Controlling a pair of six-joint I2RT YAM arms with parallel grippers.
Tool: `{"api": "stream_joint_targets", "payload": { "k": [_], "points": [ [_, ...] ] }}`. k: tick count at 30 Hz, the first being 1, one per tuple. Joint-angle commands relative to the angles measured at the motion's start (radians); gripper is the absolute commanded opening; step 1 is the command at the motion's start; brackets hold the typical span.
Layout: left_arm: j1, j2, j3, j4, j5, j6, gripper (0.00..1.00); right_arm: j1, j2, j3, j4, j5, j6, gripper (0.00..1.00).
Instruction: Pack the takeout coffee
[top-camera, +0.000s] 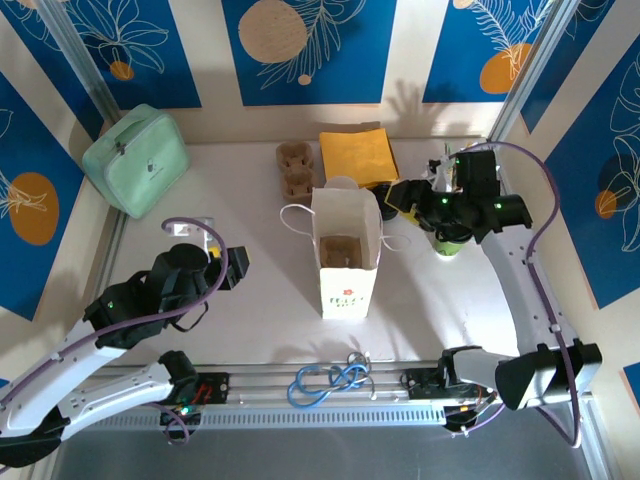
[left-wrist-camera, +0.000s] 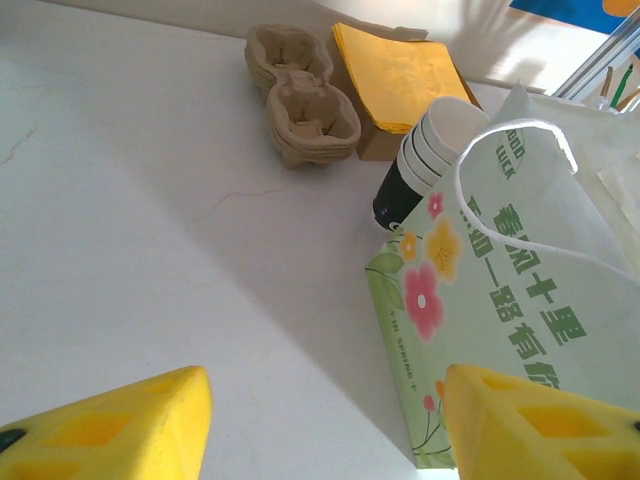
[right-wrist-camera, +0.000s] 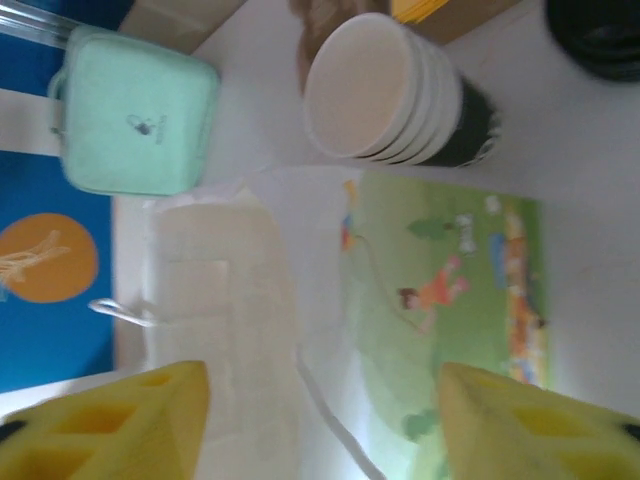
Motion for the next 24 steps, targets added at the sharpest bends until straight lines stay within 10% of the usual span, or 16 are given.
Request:
{"api": "stream_joint_targets", "payload": {
  "k": [1, 11, 24],
  "points": [
    [0.017, 0.010, 0.013, 0.015, -0.025, 0.041, 0.69, -0.030, -0.044, 0.049, -0.177, 0.133, -0.096, 0.67],
    [0.044, 0.071, 0.022, 0.023, -0.186, 0.159, 0.87, -0.148, -0.117, 0.007, -0.213, 0.354, -0.227, 0.98],
    [0.068, 0.060, -0.058, 0.120, -0.119, 0.213, 0.96, -0.262, 0.066, 0.063, -0.265, 0.445, -0.293, 0.98]
  ]
}}
